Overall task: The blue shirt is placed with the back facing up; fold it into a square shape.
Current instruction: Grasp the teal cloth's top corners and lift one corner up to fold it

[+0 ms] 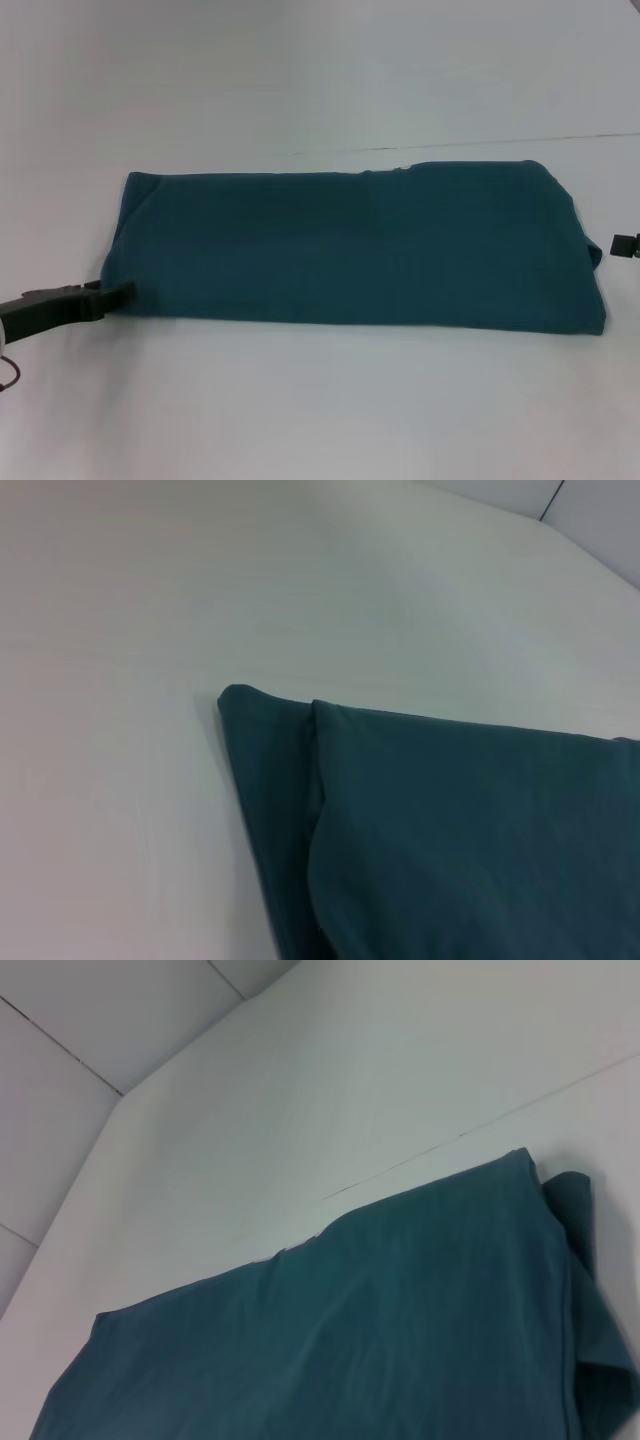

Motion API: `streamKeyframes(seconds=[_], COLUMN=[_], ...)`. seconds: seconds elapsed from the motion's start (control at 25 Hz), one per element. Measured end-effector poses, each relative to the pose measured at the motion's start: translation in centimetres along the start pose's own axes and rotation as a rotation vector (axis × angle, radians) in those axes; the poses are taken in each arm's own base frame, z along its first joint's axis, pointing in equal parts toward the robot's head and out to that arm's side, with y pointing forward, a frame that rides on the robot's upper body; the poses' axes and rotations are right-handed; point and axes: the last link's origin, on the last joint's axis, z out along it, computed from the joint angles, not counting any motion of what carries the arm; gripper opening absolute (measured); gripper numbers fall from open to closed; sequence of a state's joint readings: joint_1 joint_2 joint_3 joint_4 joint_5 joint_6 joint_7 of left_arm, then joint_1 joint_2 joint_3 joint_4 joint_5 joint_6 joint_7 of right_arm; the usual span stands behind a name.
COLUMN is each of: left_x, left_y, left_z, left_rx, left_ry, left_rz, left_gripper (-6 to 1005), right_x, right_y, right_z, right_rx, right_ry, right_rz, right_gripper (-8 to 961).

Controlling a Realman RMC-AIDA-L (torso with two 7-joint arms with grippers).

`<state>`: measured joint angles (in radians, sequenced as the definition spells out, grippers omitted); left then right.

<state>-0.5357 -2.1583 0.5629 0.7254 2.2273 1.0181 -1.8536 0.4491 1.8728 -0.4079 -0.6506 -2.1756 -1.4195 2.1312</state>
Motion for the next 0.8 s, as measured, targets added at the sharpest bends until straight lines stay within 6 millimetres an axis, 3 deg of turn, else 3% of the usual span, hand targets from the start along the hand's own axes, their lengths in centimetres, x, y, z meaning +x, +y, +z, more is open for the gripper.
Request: streamKeyframes(seconds=[0.4, 0.8], left_x=[0.1, 0.2], left_y=[0.1, 0.3], left_z=[0.1, 0.1], left_rx=[-0.002, -0.014], left_ry=[-0.001, -0.004], left_rz=[0.006, 0.006], left_gripper=[272, 46], right_x=[1.2, 2.2], right_y=[-0.5, -0.4], right_z=[0.2, 1.8], right_rx=[0.042, 0.062], right_ry=[0.082, 0.121], right_rz=[0.009, 0.011], right_gripper=[864, 824])
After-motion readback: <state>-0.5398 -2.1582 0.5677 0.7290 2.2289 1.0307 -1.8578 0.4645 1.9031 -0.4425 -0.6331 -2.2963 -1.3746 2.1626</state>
